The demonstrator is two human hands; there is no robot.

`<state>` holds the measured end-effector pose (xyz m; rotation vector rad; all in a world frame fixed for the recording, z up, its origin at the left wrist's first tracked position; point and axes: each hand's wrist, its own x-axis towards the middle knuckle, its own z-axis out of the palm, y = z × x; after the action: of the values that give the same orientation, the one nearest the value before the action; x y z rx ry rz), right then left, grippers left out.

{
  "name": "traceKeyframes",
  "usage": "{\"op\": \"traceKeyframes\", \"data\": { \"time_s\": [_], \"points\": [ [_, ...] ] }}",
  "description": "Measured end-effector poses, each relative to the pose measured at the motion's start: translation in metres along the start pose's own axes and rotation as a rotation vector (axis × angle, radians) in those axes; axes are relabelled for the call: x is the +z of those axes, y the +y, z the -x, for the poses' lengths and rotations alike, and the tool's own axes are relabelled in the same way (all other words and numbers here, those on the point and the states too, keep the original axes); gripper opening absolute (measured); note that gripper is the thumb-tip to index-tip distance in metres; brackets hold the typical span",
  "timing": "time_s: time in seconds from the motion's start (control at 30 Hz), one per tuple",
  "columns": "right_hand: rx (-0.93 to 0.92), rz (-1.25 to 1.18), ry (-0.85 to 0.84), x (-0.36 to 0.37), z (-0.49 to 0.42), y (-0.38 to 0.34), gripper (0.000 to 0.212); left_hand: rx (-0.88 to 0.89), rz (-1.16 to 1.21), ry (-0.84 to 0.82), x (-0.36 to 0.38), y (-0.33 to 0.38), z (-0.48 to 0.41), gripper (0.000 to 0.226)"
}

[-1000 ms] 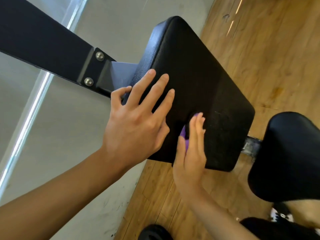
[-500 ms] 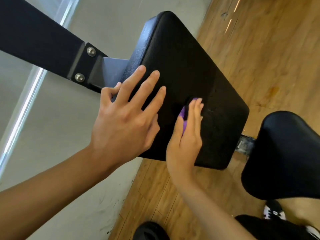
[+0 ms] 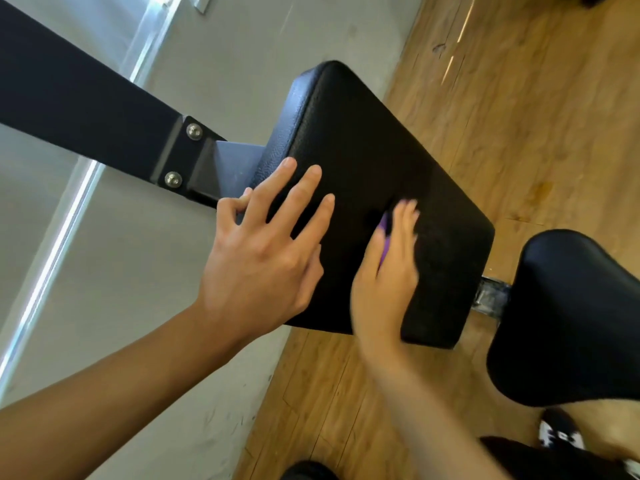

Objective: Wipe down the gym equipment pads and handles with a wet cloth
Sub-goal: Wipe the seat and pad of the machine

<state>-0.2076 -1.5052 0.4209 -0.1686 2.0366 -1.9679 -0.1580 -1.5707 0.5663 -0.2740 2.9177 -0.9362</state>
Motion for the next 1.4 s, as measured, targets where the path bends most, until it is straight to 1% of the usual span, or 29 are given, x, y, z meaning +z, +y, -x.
{"op": "traceKeyframes", "data": {
  "time_s": [0.07,0.1,0.17,0.23,0.3,0.33,0.4,0.47,0.53,0.6,0.67,0.73,0.83,0.9,0.97,1.03,1.1,1.17,1.23,1.3,1.33,1.4],
  "points": [
    [-0.011,-0.001,-0.082,-0.01,0.049,0.005,0.052,0.002,-0.001,0.002,0.0,0.0,-0.001,0.049],
    [-0.012,0.001,-0.098,-0.011,0.051,0.007,0.052,0.003,0.0,0.005,0.0,0.0,-0.001,0.049],
    [0.009,0.016,-0.031,-0.005,0.008,0.003,0.049,-0.004,0.007,0.02,0.0,0.0,-0.001,0.048],
    [0.041,0.043,0.049,0.005,-0.064,0.002,0.047,-0.01,0.009,0.024,0.001,0.0,-0.002,0.049],
    [0.093,0.052,0.059,0.009,-0.128,0.008,0.048,-0.007,0.005,0.021,0.002,0.001,-0.002,0.049],
    [0.113,0.045,0.06,0.009,-0.142,0.009,0.051,-0.007,0.002,0.021,0.003,0.0,-0.002,0.049],
    [0.133,-0.005,0.102,0.011,-0.12,0.005,0.048,-0.008,-0.002,0.024,0.004,-0.001,-0.001,0.049],
    [0.099,-0.042,0.097,0.007,-0.049,0.0,0.047,-0.017,0.001,0.027,0.003,-0.001,0.001,0.049],
    [0.031,-0.029,0.003,-0.003,0.027,0.006,0.05,-0.021,0.004,0.029,0.003,0.0,0.001,0.049],
    [-0.032,-0.01,-0.077,-0.011,0.055,0.016,0.051,-0.013,0.009,0.026,0.003,0.001,0.001,0.048],
    [-0.033,0.013,-0.041,-0.006,0.02,0.02,0.048,-0.016,0.016,0.032,0.002,0.0,0.0,0.049],
    [-0.001,0.032,0.042,0.004,-0.039,0.013,0.047,-0.019,0.013,0.037,0.003,0.0,0.0,0.049],
    [0.023,0.014,0.094,0.01,-0.113,0.007,0.045,-0.015,-0.005,0.035,0.004,0.001,0.0,0.049],
    [0.054,-0.02,0.102,0.009,-0.108,0.004,0.046,-0.019,-0.015,0.033,0.004,0.0,0.0,0.05],
    [0.088,-0.069,0.083,0.008,-0.056,-0.001,0.051,-0.029,-0.021,0.025,0.003,0.001,0.002,0.051],
    [0.04,-0.077,0.016,0.003,0.016,-0.001,0.057,-0.034,-0.004,0.024,0.003,0.002,0.001,0.05],
    [-0.036,-0.072,-0.053,-0.003,0.053,0.001,0.057,-0.032,0.01,0.026,0.003,0.002,0.0,0.05],
    [-0.031,-0.069,-0.022,0.004,0.019,-0.006,0.051,-0.037,0.026,0.041,0.003,0.002,0.001,0.05],
    [0.007,-0.049,0.07,0.019,-0.049,-0.029,0.049,-0.052,0.056,0.071,0.002,0.001,0.001,0.05],
    [0.007,-0.024,0.103,0.029,-0.106,-0.05,0.049,-0.063,0.084,0.091,0.002,0.001,-0.001,0.051],
    [-0.015,-0.029,0.109,0.031,-0.109,-0.053,0.049,-0.06,0.097,0.09,0.002,0.001,-0.001,0.051],
    [-0.081,-0.088,0.049,0.028,-0.062,-0.046,0.05,-0.067,0.12,0.086,0.001,0.0,0.0,0.051]
  ]
}}
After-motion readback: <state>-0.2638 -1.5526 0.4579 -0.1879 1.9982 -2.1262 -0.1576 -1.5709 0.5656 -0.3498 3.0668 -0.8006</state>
